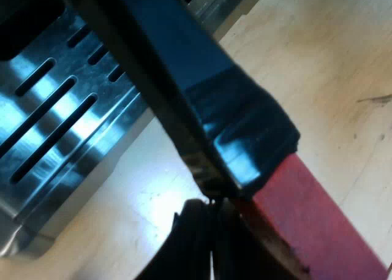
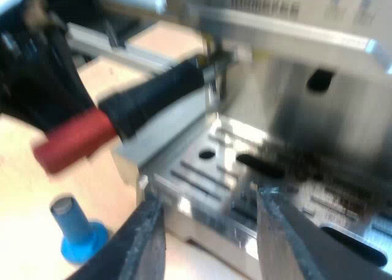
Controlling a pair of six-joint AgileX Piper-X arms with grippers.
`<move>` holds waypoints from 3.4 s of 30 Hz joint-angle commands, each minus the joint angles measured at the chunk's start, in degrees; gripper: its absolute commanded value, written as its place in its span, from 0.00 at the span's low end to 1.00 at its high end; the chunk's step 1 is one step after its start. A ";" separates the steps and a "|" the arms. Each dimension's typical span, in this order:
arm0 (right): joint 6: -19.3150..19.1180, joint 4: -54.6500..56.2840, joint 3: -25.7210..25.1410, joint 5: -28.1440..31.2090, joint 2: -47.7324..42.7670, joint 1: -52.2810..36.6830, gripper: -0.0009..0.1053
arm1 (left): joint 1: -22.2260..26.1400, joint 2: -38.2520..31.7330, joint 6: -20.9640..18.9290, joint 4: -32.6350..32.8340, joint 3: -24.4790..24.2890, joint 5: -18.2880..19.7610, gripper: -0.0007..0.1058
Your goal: Put the handle in the coffee machine
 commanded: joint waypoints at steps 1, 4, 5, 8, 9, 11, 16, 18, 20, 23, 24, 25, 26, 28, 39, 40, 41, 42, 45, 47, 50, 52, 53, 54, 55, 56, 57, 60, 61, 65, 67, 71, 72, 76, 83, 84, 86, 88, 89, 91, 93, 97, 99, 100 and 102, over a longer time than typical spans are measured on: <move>-0.01 0.10 -0.19 -0.42 -2.82 -0.01 0.37 | -4.56 -0.88 -1.73 -6.54 -1.38 9.26 0.01; -0.01 0.10 -0.19 1.14 -4.59 -0.01 0.38 | -7.56 -0.88 -2.07 -7.69 -1.38 7.39 0.01; -0.01 0.10 -0.19 2.24 -4.94 -0.01 0.40 | -9.65 -0.88 -2.08 -8.77 -1.38 5.91 0.01; -0.01 0.10 -0.19 3.84 -5.58 -0.01 0.54 | -13.18 -0.88 -2.08 -11.09 -1.38 4.09 0.01; -0.01 0.10 -0.19 3.84 -5.60 -0.01 0.55 | -13.56 -0.88 -2.08 -11.15 -1.38 4.09 0.01; -0.01 0.27 -0.19 3.83 -5.60 -0.01 0.64 | -13.63 -0.88 -2.08 -10.82 -1.38 4.11 0.01; 2.39 3.55 -0.19 3.83 -5.60 -0.01 0.77 | -10.73 -0.88 -1.25 -7.20 -1.38 0.81 0.01; 2.38 3.54 -0.19 3.83 -5.60 -0.01 0.77 | -8.67 -0.88 -0.06 -4.87 -1.38 -0.07 0.01; 2.38 3.54 -0.19 3.83 -5.66 -0.01 0.77 | -5.64 -1.04 0.93 -2.08 -1.38 -0.95 0.01; 2.38 3.54 -0.19 3.83 -5.66 -0.01 0.77 | -1.95 -2.00 5.28 1.37 -1.38 -0.90 0.02; 2.38 3.54 -0.19 3.83 -5.66 -0.01 0.77 | -1.45 -2.22 5.91 1.98 -1.38 -0.90 0.03; 2.38 3.54 -0.19 3.83 -5.66 -0.01 0.77 | 0.22 -3.10 6.46 3.08 -1.38 -0.90 0.09; 2.38 3.67 -0.19 3.83 -5.66 -0.01 0.77 | 0.45 -3.25 6.46 3.21 -1.38 -0.90 0.09; 2.38 3.73 -0.19 3.83 -5.66 -0.01 0.77 | 1.57 -4.01 6.46 3.85 -1.38 -1.18 0.18; 2.38 3.67 -0.39 2.76 -5.66 -0.01 0.77 | 9.38 -15.36 6.06 7.69 -1.38 -2.18 0.88; 2.38 4.05 -0.66 2.47 -5.66 -0.01 0.77 | 10.42 -16.80 6.06 7.54 -1.38 -2.56 0.88; 2.38 4.56 -0.98 2.43 -5.66 -0.01 0.77 | 11.18 -17.81 6.06 7.23 -1.38 -2.59 0.88; 2.38 4.56 -0.98 2.43 -5.66 -0.01 0.77 | 11.57 -18.30 6.06 7.20 -1.38 -2.60 0.88; 2.38 8.37 -3.15 2.45 -5.66 -0.01 0.77 | 14.27 -21.37 5.54 6.60 -1.64 -2.73 0.88; 2.38 20.32 -10.10 2.45 -5.66 -0.14 0.77 | 16.52 -23.67 4.34 4.92 -1.59 -4.00 0.88; 2.38 27.69 -14.45 2.31 -5.66 -1.22 0.77 | 19.21 -25.59 4.34 1.41 -1.59 -3.21 0.88; 2.38 31.02 -16.74 1.91 -5.66 -2.34 0.77 | 19.48 -25.61 4.62 0.08 -1.59 -3.23 0.88; 2.38 32.30 -17.74 1.67 -5.66 -3.44 0.77 | 19.54 -25.60 4.70 -0.83 -1.59 -3.23 0.88; 2.38 33.71 -18.90 1.12 -5.66 -4.42 0.77 | 19.54 -25.60 4.75 -2.01 -1.59 -3.36 0.88; 2.38 34.00 -19.11 0.73 -5.66 -4.96 0.77 | 19.54 -25.60 3.51 -3.89 -1.75 -3.46 0.88; 2.38 34.00 -19.11 0.73 -5.66 -4.96 0.77 | 19.54 -25.60 3.51 -3.89 -1.75 -3.46 0.88; 2.38 36.06 -20.87 -0.98 -5.66 -7.03 0.77 | 19.54 -25.60 0.14 -4.89 -2.36 -3.96 0.88; 2.38 38.29 -22.45 -2.58 -5.66 -9.71 0.77 | 19.54 -25.76 -4.53 -5.14 -3.22 -5.36 0.88; 2.38 38.55 -22.61 -2.73 -5.66 -10.40 0.77 | 19.54 -25.88 -6.58 -5.31 -3.70 -6.65 0.88; 2.38 40.99 -24.13 -4.19 -5.66 -14.17 0.77 | 19.54 -26.78 -10.48 -8.37 -5.97 -15.85 0.88; 3.56 45.35 -25.12 -12.24 -5.66 -29.52 0.77 | 19.54 -28.93 -12.15 -10.48 -8.97 -18.64 0.88; 3.33 49.52 -25.12 -15.90 -5.66 -40.27 0.77 | 19.54 -32.30 -13.10 -9.79 -9.16 -17.96 0.88; 3.21 49.89 -25.12 -16.18 -5.66 -41.74 0.77 | 19.54 -32.71 -13.10 -9.49 -9.16 -17.65 0.88; 1.25 52.74 -25.12 -16.41 -5.66 -48.60 0.77 | 19.54 -36.25 -13.10 -5.39 -9.16 -15.29 0.88; -6.84 59.32 -25.12 -17.68 -9.95 -57.76 0.77 | 17.33 -43.02 -11.72 -0.24 -7.57 -15.93 0.88; -7.39 59.75 -25.12 -17.61 -10.27 -57.94 0.77 | 17.04 -43.64 -11.72 -0.12 -7.04 -15.93 0.88; -7.93 61.11 -24.88 -17.69 -12.54 -58.08 0.77 | 17.01 -46.45 -11.40 1.07 -5.66 -16.30 0.88; -7.97 61.85 -24.20 -17.69 -14.68 -58.08 0.77 | 17.01 -48.43 -10.91 2.23 -4.68 -17.37 0.88; -7.97 62.00 -23.81 -17.69 -15.86 -58.08 0.77 | 17.01 -49.43 -10.64 2.45 -4.17 -18.22 0.88; -7.97 62.30 -22.50 -17.69 -19.57 -58.08 0.77 | 17.01 -52.33 -9.47 2.47 -2.79 -19.45 0.88; -7.97 62.29 -21.61 -17.69 -22.01 -58.08 0.77 | 17.01 -54.67 -8.43 2.47 -2.01 -19.45 0.88; -7.97 62.29 -19.75 -17.69 -27.89 -58.08 0.77 | 17.01 -59.50 -8.00 2.72 -0.74 -19.45 0.88; -7.97 62.47 -17.83 -17.69 -35.06 -58.08 0.77 | 17.01 -61.80 -7.42 2.99 -0.12 -19.30 0.88; -7.97 62.64 -17.37 -17.69 -37.57 -58.08 0.77 | 17.01 -63.36 -7.44 3.68 0.14 -19.31 0.88; -7.97 62.62 -16.55 -17.69 -40.93 -58.08 0.77 | 17.01 -65.38 -7.44 5.35 0.40 -18.85 0.88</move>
